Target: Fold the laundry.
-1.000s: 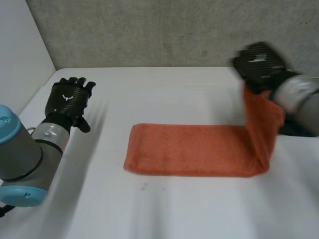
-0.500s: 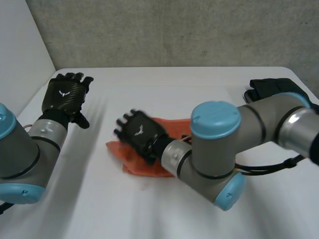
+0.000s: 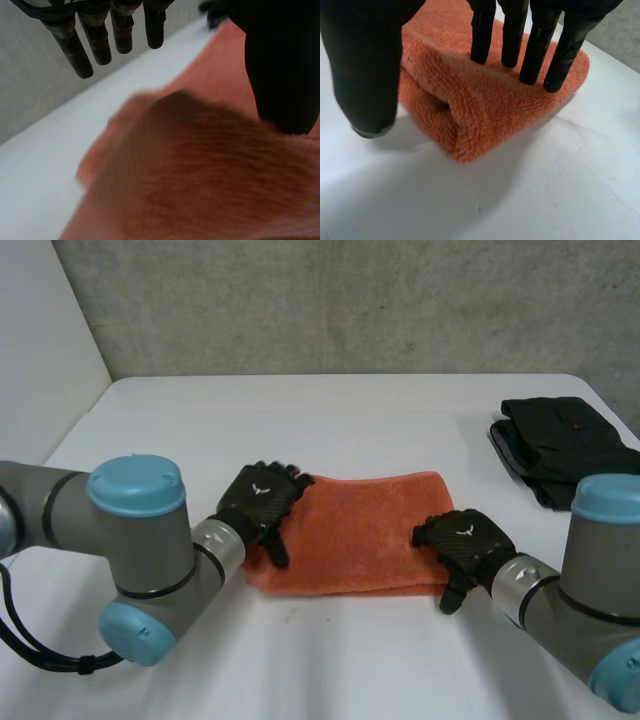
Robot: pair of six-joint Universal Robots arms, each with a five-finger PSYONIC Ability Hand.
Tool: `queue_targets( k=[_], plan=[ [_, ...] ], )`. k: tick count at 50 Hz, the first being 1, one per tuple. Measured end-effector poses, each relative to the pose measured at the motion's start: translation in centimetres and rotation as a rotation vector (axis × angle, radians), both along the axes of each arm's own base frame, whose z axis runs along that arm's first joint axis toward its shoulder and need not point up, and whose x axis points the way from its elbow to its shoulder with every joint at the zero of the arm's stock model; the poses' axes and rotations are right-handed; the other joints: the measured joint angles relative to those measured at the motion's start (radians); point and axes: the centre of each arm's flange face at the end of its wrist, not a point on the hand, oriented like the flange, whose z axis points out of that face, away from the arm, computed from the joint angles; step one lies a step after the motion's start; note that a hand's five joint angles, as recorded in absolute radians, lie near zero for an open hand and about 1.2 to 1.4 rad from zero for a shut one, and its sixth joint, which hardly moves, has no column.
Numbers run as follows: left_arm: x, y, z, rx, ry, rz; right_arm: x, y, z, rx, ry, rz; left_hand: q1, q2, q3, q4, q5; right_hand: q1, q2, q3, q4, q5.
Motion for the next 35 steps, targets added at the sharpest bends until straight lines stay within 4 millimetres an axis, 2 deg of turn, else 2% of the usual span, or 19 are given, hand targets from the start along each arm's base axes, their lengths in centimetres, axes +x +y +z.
queue_targets(
  k=[8,11,14,22,30,33,35],
  plan=[
    [1.6,-1.2,-0.8,-0.049,-0.158,0.144,-0.7,-0.2,-0.9,-0.032,0.001,-0.016,0.000,0.000,0.000,0.000,0.000,0.080,0.147,0.140,0.139,0.126],
    [2.0,-1.1,-0.8,-0.059,-0.179,0.164,-0.7,-0.4,-0.9,-0.043,-0.001,-0.019,0.000,0.000,0.000,0.000,0.000,0.162,0.274,0.267,0.271,0.257],
    [2.1,-0.7,-0.7,-0.060,-0.183,0.165,-0.7,-0.5,-0.9,-0.052,-0.003,-0.022,0.000,0.000,0.000,0.000,0.000,0.168,0.287,0.280,0.285,0.271],
    [1.9,1.0,0.9,-0.084,-0.152,0.138,-0.7,-0.6,-0.7,-0.064,-0.014,-0.030,0.000,0.000,0.000,0.000,0.000,0.184,0.236,0.224,0.239,0.249],
    [1.9,1.6,2.8,-0.131,-0.113,0.136,-0.7,-0.6,0.1,-0.082,-0.026,-0.034,0.000,0.000,0.000,0.000,0.000,0.195,0.240,0.231,0.241,0.251],
    [2.1,1.7,3.4,-0.144,-0.103,0.140,-0.7,-0.7,0.2,-0.085,-0.029,-0.032,0.000,0.000,0.000,0.000,0.000,0.244,0.290,0.282,0.284,0.293],
    [2.1,1.7,3.6,-0.150,-0.099,0.142,-0.8,-0.9,0.2,-0.086,-0.029,-0.034,0.000,0.000,0.000,0.000,0.000,0.412,0.493,0.483,0.471,0.451]
  ],
)
